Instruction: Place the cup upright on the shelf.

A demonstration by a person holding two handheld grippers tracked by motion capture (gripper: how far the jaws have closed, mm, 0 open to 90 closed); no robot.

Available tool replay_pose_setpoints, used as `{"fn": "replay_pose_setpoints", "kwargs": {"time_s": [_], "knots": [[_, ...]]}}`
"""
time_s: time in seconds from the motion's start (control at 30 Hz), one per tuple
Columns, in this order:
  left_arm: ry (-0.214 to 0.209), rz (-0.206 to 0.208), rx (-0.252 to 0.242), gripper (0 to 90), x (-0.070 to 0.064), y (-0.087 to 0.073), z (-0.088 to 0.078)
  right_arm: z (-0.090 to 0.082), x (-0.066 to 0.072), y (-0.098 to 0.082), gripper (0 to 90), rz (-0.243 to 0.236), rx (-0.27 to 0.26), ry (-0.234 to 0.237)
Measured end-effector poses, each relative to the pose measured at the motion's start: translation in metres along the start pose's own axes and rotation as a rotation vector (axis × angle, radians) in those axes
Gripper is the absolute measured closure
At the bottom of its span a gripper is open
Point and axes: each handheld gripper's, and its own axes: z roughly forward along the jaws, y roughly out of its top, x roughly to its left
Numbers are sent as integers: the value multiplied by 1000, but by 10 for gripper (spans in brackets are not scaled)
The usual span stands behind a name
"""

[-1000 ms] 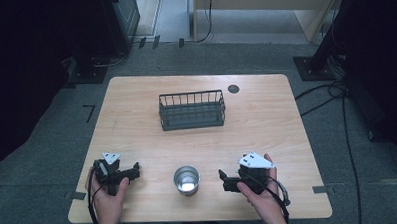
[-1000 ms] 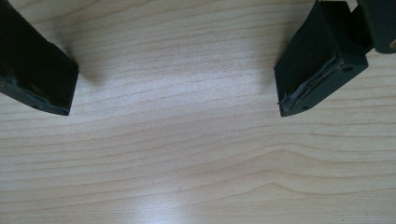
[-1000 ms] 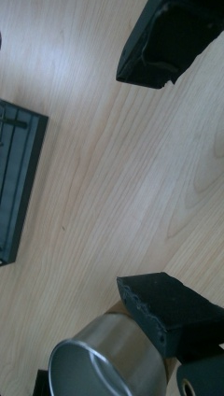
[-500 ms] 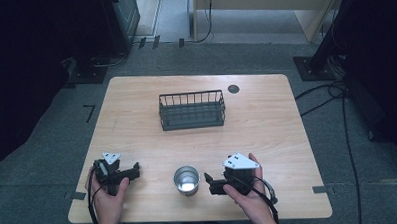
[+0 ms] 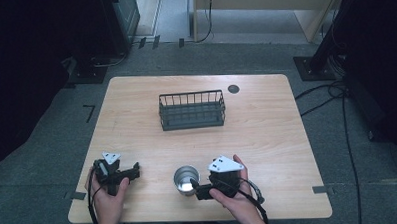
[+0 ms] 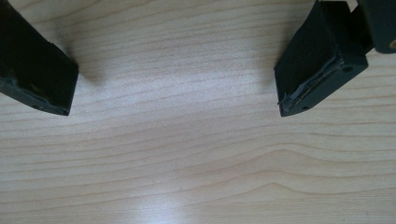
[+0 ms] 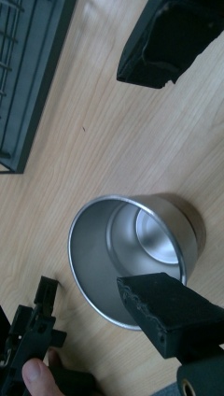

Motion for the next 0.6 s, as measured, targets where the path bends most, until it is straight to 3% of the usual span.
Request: {"fn": "replay_pose_setpoints", "kwargs": {"time_s": [0.2, 0.6], "knots": [[0, 0, -1, 0, 0, 0, 0, 6, 10, 1, 24, -5, 5, 49], [0, 0, 0, 0, 0, 0, 0, 15, 22, 1, 23, -19, 9, 83]]}}
